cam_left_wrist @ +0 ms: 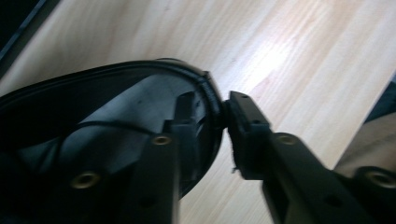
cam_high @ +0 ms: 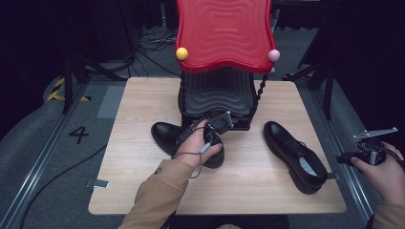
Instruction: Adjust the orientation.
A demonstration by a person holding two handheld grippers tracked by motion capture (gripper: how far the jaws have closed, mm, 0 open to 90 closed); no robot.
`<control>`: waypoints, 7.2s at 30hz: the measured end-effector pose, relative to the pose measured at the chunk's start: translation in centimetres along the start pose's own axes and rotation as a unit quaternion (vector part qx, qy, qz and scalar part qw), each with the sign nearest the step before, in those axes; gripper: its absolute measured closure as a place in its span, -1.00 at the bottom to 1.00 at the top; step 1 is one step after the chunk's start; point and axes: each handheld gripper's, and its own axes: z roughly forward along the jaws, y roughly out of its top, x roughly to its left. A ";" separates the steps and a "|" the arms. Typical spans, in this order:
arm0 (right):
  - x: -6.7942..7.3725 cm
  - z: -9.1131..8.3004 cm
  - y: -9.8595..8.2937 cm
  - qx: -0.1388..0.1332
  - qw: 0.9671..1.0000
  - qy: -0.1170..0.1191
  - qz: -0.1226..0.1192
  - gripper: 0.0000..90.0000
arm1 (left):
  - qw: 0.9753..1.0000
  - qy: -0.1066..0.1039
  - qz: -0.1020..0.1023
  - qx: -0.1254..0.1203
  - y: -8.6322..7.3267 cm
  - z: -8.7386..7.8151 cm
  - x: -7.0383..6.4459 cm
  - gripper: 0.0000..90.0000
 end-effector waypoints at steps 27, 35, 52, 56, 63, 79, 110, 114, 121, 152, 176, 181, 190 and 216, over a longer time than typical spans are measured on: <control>1.4 -0.2 1.7 -0.004 1.000 0.006 -0.020 0.49 | 0.998 -0.026 0.035 0.037 -7.1 -2.1 -3.3 0.61; 2.5 -0.4 2.3 -0.016 0.999 0.023 -0.029 0.46 | 0.999 -0.037 0.031 -0.020 -7.8 -4.2 -2.7 0.44; 10.2 0.7 7.3 -0.018 0.987 0.146 -0.067 0.42 | 0.995 -0.014 -0.044 -0.083 -11.8 -6.9 1.0 0.35; 13.1 1.8 9.2 -0.009 0.980 0.177 -0.089 0.38 | 0.995 -0.015 -0.055 -0.084 -12.5 -7.1 1.5 0.34; 18.1 3.6 12.4 0.008 0.969 0.212 -0.131 0.37 | 0.993 -0.013 -0.077 -0.092 -13.9 -7.6 2.7 0.32; 28.1 6.3 17.1 0.020 0.946 0.270 -0.180 0.26 | 0.989 -0.012 -0.103 -0.105 -15.3 -7.8 3.9 0.34; 32.5 10.0 17.0 0.000 0.971 0.220 -0.092 0.95 | 0.989 -0.009 -0.110 -0.101 -15.3 -7.0 4.3 0.29; 30.4 8.9 15.3 -0.016 0.975 0.213 -0.068 0.94 | 0.989 -0.008 -0.110 -0.101 -15.2 -7.1 4.3 0.30; 26.8 8.2 12.4 -0.028 0.978 0.206 -0.018 0.94 | 0.990 -0.010 -0.110 -0.092 -14.9 -6.7 4.1 0.30; 17.2 1.4 9.7 -0.060 0.988 0.141 -0.028 0.35 | 0.989 -0.025 -0.109 -0.094 -14.8 -6.3 5.5 0.25; 10.2 0.5 6.3 0.060 0.994 0.075 0.045 0.20 | 0.989 -0.032 -0.109 -0.090 -14.7 -6.1 5.7 0.23; 10.0 0.8 6.2 0.064 0.993 0.085 0.046 0.19 | 0.990 -0.033 -0.108 -0.088 -14.7 -6.0 5.7 0.23; 10.1 0.9 5.9 0.087 0.990 0.104 0.044 0.25 | 0.990 -0.034 -0.111 -0.085 -14.6 -5.8 5.8 0.21; 11.6 2.4 7.2 0.071 0.991 0.109 0.016 0.90 | 0.990 -0.031 -0.109 -0.082 -14.7 -5.7 5.8 0.22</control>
